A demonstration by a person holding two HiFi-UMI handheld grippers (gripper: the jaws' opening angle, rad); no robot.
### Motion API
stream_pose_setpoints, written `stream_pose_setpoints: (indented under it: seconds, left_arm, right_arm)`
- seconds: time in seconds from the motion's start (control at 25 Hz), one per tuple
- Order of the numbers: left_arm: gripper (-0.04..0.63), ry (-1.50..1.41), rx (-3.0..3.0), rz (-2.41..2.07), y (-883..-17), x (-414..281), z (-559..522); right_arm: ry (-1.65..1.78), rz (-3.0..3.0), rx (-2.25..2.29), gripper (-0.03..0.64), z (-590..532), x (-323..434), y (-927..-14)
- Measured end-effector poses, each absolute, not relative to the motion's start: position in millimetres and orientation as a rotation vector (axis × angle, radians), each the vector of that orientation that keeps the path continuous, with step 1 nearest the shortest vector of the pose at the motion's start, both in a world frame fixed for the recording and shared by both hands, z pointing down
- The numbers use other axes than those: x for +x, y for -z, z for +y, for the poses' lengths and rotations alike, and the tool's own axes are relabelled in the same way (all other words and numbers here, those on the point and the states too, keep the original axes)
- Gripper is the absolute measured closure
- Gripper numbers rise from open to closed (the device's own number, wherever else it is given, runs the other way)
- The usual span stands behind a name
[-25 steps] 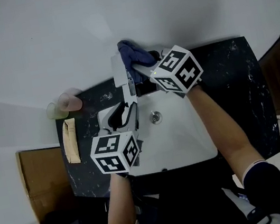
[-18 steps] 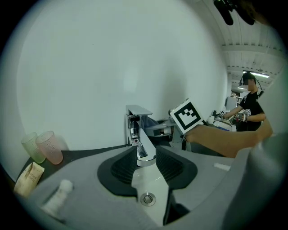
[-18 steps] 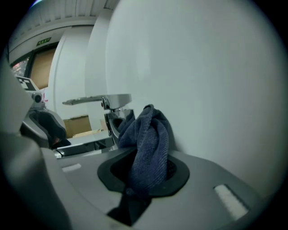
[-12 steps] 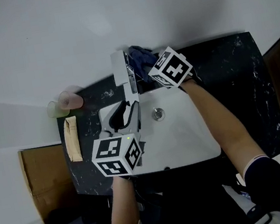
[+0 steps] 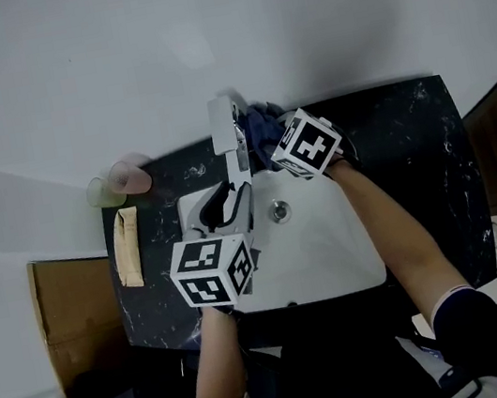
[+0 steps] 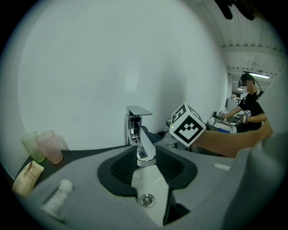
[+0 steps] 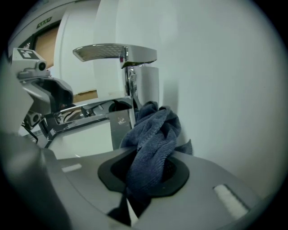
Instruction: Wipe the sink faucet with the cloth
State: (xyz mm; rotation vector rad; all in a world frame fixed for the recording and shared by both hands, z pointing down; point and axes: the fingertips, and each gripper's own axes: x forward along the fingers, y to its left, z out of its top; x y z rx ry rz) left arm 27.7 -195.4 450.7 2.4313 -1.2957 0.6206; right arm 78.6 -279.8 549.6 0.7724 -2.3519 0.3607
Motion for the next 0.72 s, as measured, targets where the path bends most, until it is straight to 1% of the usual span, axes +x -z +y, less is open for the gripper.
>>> stream_pose_setpoints:
  seconds: [0.48,0.72]
  left_arm:
    - [0.460,-0.607,2.439,-1.289,-451.5,29.5,-195.4]
    - [0.460,-0.603,2.437,-1.293,-451.6,28.5,-196.0]
  right_arm:
    - [-0.353,-2.430,0.460,0.546,-228.8,33.3,-552.7]
    - [-0.285,-2.476,0.539,0.545,-242.9,30.5,-548.6]
